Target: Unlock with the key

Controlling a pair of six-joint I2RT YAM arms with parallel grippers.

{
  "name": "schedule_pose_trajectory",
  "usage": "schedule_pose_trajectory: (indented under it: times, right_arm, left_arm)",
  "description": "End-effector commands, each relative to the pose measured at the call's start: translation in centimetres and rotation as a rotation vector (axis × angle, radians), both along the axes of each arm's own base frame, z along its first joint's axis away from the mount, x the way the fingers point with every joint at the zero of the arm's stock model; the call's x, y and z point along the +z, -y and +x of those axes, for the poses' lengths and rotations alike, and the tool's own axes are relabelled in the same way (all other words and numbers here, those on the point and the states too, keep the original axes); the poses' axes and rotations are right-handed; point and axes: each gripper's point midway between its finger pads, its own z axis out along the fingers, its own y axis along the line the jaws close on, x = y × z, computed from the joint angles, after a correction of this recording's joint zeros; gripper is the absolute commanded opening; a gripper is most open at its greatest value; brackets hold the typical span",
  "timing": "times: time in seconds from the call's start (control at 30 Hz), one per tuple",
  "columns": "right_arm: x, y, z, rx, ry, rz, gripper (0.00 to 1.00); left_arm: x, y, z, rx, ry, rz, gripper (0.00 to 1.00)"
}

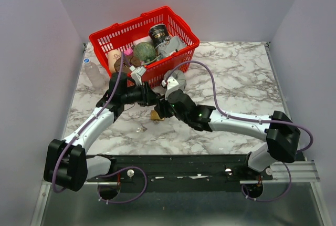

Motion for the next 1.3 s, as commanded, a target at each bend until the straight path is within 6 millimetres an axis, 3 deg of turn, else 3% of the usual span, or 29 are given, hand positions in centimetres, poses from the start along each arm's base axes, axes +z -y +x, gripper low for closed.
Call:
schedule_pose_trajectory:
  times: [0.0,0.03,0.1,0.13,0.27,0.33,0.47,0.6,0.8,1.03,1.23,1.27]
  right_arm:
    - [-0.8,0.6,0.4,-0.071,-0.012,0.008,0.28]
    - [-1.1,0.5,0.1,-0.065,-0.025,0.011,0.24]
    - [-2.0,0.9,-0.3,-0.077,-0.058,0.016,0.12]
    - [-2.4,1.2,-0.4,-0.083,-0.071,0.012,0.1]
    - [-3.5,2.8,-0.3,-0.13,-0.115,0.012,0.09]
    - [-5.0,5.0,-0.2,-0.177,-0.154,-0.022,0.09]
    - [-6.8,7.6,0.4,-0.243,-0.197,-0.05,0.09]
    - [-9.2,10.1,1.6,-0.327,-0.28,-0.084,0.09]
    - [-11.4,12.1,2.6,-0.39,-0.341,-0.124,0.18]
    - [-13.1,12.8,4.0,-0.413,-0.379,-0.197,0.24]
    - [-13.9,12.9,4.5,-0.426,-0.381,-0.23,0.44]
    - [-14.0,12.7,4.5,-0.421,-0.387,-0.228,0.55]
  left_arm:
    - [0.7,0.5,-0.4,-0.043,0.025,-0.012,0.13]
    - [0.8,0.4,-0.4,-0.041,0.04,-0.006,0.26]
    - [1.1,0.1,-0.2,-0.024,0.06,0.009,0.44]
    - [1.0,-0.2,0.1,0.006,0.068,0.03,0.59]
    - [1.7,-1.9,1.0,0.106,0.15,0.115,0.85]
    - [1.8,-2.9,1.4,0.165,0.164,0.156,0.98]
    - [2.5,-5.3,2.4,0.306,0.22,0.235,0.99]
    - [2.8,-5.6,2.3,0.324,0.229,0.244,0.99]
    - [3.0,-5.8,2.3,0.332,0.23,0.248,0.99]
    - [2.6,-5.8,2.2,0.329,0.211,0.26,0.99]
    - [2.4,-5.9,2.3,0.335,0.206,0.267,0.99]
    - [2.3,-5.9,2.3,0.334,0.203,0.27,0.99]
